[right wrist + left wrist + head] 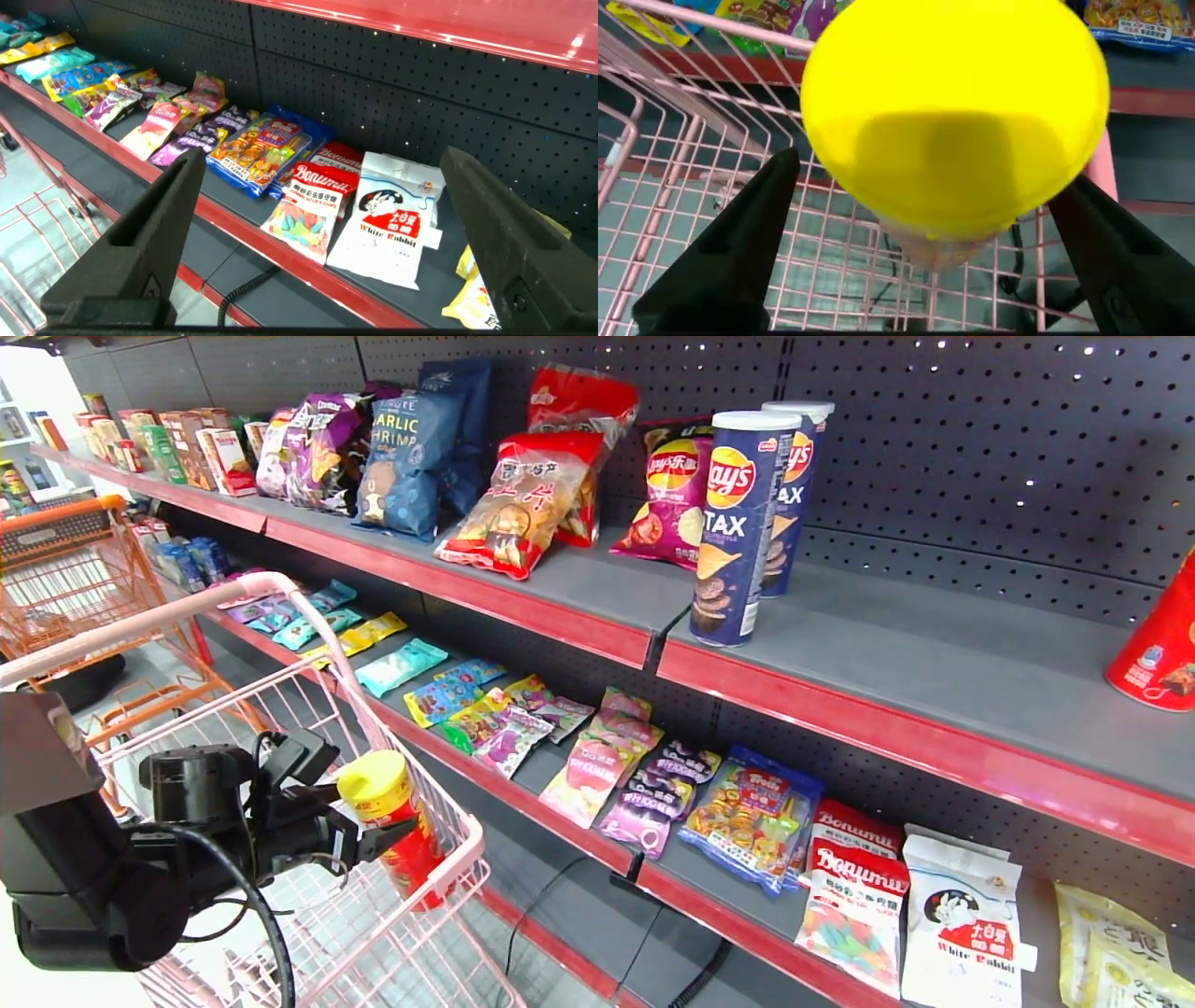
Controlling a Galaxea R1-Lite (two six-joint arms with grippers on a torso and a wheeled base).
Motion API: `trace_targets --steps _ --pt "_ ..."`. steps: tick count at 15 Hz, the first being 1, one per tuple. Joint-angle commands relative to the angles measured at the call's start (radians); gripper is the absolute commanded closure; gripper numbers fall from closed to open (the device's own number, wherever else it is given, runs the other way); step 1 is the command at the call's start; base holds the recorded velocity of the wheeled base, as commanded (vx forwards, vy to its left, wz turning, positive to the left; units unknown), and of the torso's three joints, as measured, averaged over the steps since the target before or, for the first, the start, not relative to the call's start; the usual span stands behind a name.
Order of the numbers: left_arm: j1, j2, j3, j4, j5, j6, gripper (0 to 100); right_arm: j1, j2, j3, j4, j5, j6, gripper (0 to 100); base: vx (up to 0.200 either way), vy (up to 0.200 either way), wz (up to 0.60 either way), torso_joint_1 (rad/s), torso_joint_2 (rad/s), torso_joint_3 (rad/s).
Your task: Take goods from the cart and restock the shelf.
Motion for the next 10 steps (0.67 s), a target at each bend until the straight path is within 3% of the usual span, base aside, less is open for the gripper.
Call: trace_targets --steps 1,5,6,10 --pt "-0.007 0.023 -0.001 -0.003 0.001 -0.002 0 0.0 0.0 0.0 0.0 0.0 -0.001 0 0.0 0.0 0.0 0.0 0.0 0.0" --pt "-0.013 0.048 -0.031 -0.037 0.008 -0.002 0 0.0 0.0 0.0 0.0 0.0 -0.001 0 0.0 0.0 0.0 0.0 0.0 0.0" --pt "-0.013 0.055 -0.039 -0.046 0.008 -0.004 100 0.0 0.0 0.0 0.0 0.0 -0.001 0 0.0 0.0 0.0 0.0 0.0 0.0" --pt "-0.022 0.071 -0.034 -0.054 0.004 -0.01 100 0.0 0.0 0.0 0.0 0.0 -0.001 0 0.0 0.0 0.0 0.0 0.0 0.0"
